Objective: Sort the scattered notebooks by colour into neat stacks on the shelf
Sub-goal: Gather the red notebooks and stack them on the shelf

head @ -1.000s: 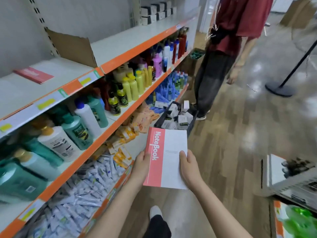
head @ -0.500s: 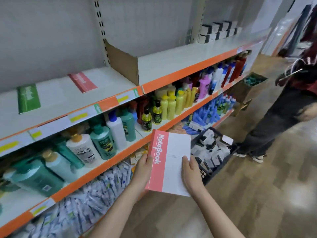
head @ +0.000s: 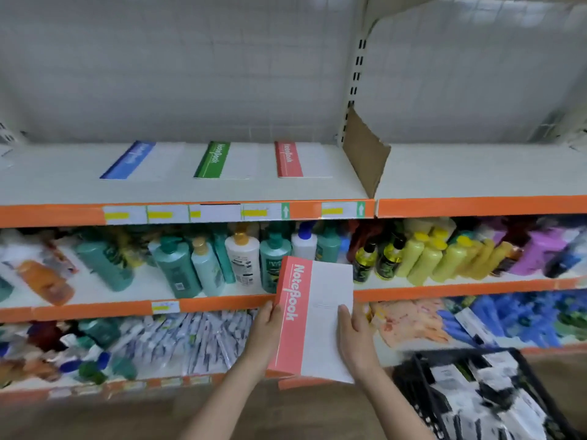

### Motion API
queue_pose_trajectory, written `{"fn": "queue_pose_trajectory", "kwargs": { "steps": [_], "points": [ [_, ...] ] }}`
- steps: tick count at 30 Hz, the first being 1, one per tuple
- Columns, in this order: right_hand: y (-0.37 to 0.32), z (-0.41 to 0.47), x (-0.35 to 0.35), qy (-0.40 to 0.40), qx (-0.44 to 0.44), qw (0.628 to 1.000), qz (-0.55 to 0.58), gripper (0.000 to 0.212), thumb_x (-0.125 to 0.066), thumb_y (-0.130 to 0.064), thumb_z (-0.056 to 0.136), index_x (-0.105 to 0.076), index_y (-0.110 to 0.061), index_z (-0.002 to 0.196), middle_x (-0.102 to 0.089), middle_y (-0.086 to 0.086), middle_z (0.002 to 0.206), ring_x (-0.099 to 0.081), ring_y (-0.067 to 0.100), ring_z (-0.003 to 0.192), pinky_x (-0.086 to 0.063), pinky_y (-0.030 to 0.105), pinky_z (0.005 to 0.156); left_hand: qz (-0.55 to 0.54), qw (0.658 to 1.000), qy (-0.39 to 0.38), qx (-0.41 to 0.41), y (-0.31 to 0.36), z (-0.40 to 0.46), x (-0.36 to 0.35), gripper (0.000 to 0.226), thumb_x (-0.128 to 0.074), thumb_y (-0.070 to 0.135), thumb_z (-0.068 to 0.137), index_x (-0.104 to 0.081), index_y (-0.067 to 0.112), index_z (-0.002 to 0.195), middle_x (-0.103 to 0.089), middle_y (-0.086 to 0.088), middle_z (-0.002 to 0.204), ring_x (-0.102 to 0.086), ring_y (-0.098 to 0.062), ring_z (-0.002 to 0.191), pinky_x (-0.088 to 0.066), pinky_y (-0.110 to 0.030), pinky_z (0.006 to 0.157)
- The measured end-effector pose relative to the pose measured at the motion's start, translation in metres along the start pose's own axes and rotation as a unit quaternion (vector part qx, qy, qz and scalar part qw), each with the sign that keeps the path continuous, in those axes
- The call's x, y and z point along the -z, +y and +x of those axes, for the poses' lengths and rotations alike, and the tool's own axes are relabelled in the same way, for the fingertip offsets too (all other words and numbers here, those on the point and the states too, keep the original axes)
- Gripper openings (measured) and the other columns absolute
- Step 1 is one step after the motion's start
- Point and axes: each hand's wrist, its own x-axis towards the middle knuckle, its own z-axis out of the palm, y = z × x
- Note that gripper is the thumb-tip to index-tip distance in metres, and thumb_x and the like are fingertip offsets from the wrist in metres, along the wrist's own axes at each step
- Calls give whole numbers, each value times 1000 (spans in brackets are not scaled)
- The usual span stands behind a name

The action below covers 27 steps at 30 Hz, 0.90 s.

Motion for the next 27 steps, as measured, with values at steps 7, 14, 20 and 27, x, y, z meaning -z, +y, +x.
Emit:
{"fn": "queue_pose_trajectory", "kwargs": {
  "steps": [7, 14, 20, 27],
  "points": [
    [-9, 19, 17, -103, 29, 994, -14, 24, -34, -16, 102, -57, -16, 107, -66, -3, 102, -64, 10, 93, -48, 9, 69, -81, 992, 93, 0, 6, -26, -18, 24, -38, 28, 102, -61, 22, 107, -72, -1, 92, -70, -18, 84, -53, -28, 68],
    [-38, 33, 24, -164, 45, 985, 15, 25, -35, -20, 102, -56, -10, 113, -64, 0, 105, -61, 15, 99, -49, 26, 80, -145, 979, 144, -4, 23, -42, -18, 20, -46, 37, 97, -64, 29, 100, -75, 3, 90, -72, -17, 81, -55, -35, 70],
    [-71, 63, 23, -162, 61, 984, 34, 19, -38, -19, 102, -54, -14, 110, -62, -1, 104, -58, 3, 86, -44, 6, 65, -143, 975, 164, -39, 70, -32, -11, 23, -45, 27, 100, -65, 21, 90, -73, 5, 70, -70, -10, 62, -49, -25, 55],
    [-114, 110, 25, -137, 55, 989, 12, 31, -35, -22, 102, -54, -6, 121, -63, 9, 117, -59, 25, 107, -46, 40, 97, -110, 984, 134, -44, 124, 6, -6, 26, -41, 32, 101, -61, 17, 96, -72, 4, 73, -69, -10, 63, -49, -23, 54]
  ]
}}
